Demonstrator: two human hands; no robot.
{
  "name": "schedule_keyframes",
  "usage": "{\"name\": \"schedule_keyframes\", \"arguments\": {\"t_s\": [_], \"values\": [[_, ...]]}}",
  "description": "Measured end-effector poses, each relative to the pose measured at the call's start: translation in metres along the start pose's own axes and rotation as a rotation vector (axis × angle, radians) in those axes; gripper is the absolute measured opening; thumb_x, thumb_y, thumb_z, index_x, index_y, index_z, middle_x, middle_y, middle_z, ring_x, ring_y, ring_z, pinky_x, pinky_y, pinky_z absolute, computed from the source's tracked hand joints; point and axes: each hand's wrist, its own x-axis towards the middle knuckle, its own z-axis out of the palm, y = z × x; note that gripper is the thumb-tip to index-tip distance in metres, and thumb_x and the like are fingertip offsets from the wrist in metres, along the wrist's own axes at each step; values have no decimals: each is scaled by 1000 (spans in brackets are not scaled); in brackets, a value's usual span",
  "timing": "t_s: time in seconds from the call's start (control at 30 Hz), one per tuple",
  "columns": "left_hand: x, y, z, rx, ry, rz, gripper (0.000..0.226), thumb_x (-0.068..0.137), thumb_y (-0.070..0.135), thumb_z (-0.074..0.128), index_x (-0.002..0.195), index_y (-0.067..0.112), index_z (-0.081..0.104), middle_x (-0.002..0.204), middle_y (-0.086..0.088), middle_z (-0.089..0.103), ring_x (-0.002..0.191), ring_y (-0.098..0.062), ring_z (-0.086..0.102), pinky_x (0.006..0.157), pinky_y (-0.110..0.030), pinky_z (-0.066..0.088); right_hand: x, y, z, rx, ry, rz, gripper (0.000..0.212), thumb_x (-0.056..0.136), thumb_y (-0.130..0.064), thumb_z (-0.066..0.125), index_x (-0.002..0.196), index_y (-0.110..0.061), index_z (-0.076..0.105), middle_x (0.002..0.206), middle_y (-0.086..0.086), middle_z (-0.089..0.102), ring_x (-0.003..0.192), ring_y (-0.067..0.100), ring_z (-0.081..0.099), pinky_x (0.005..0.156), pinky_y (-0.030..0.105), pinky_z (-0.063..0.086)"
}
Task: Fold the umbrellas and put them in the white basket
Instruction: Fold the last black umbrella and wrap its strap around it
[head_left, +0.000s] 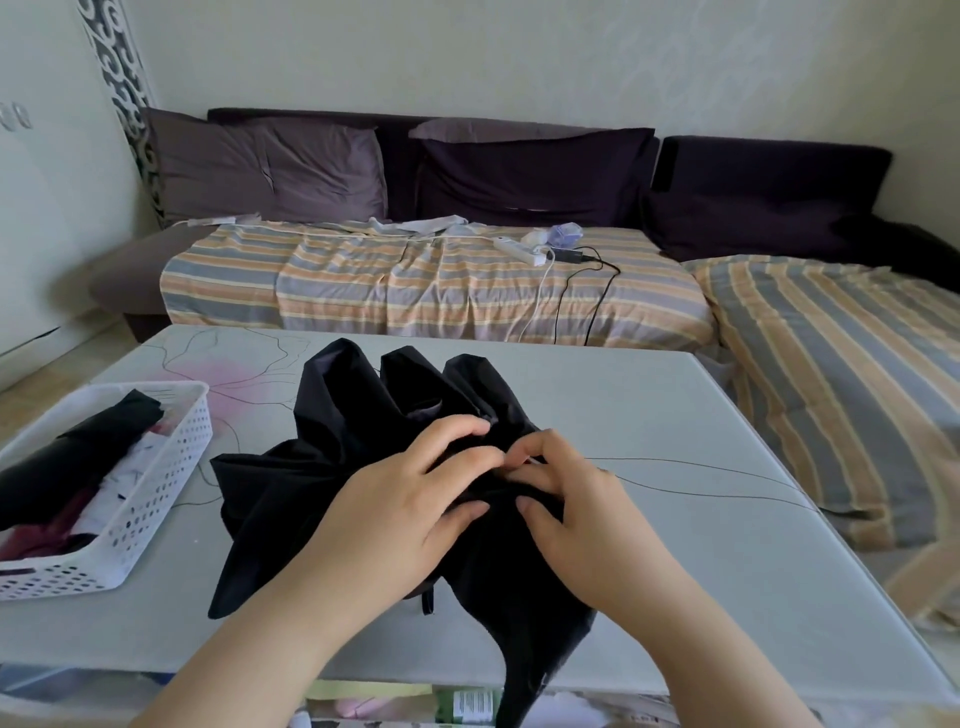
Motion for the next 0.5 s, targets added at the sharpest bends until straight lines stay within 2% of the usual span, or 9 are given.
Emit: {"name": "schedule_keyframes", "arguments": {"t_s": [0.07, 0.13, 0.17, 0.23, 0.33, 0.4, 0.5], "values": [[1, -2, 1, 2, -2, 8, 33, 88, 38, 44, 117, 26, 55, 125, 9, 51, 58, 6, 47, 53, -13, 46, 0, 2, 0, 2, -7, 5, 41, 92, 0, 48, 94, -40, 41, 89, -34, 63, 92, -13, 55, 72, 4, 42], [3, -3, 1, 7, -3, 1, 28, 88, 37, 44, 113, 28, 53, 115, 10, 55, 58, -3, 56, 48, -22, 50, -1, 2, -1, 4, -27, -1, 43, 92, -1, 49, 98, -43, 41, 93, -36, 63, 94, -8, 57, 73, 10, 46], [4, -3, 1, 26, -4, 3, 24, 88, 37, 43, 110, 29, 52, 108, 10, 56, 55, -7, 55, 44, -24, 49, -2, 3, -2, -5, -37, -12, 45, 91, -1, 50, 101, -44, 40, 97, -37, 63, 93, -4, 59, 73, 13, 47], [7, -4, 0, 84, -6, 9, 20, 88, 36, 42, 103, 27, 53, 97, 8, 56, 47, -7, 48, 37, -23, 41, -7, 4, -6, -41, -40, -36, 45, 89, -2, 52, 107, -41, 41, 102, -34, 62, 95, -5, 59, 74, 10, 45], [11, -7, 0, 147, 6, -21, 25, 89, 38, 41, 98, 23, 58, 91, 4, 54, 40, -10, 42, 33, -23, 36, -17, 11, -15, -142, -19, -61, 37, 86, -2, 55, 107, -33, 51, 109, -27, 57, 103, -4, 55, 79, 9, 43], [15, -10, 1, 163, 11, -56, 30, 88, 39, 39, 96, 21, 62, 89, 2, 53, 38, -12, 41, 32, -24, 35, -21, 15, -18, -206, 10, -43, 29, 87, -7, 58, 105, -30, 57, 107, -27, 55, 98, 3, 59, 79, 17, 47], [18, -14, 1, 168, -2, -78, 33, 88, 43, 37, 98, 23, 62, 89, 4, 53, 36, -12, 41, 32, -20, 30, -21, 16, -21, -302, 93, 114, 20, 90, -28, 60, 109, -33, 54, 92, -16, 59, 78, 12, 59, 67, 24, 48]]}}
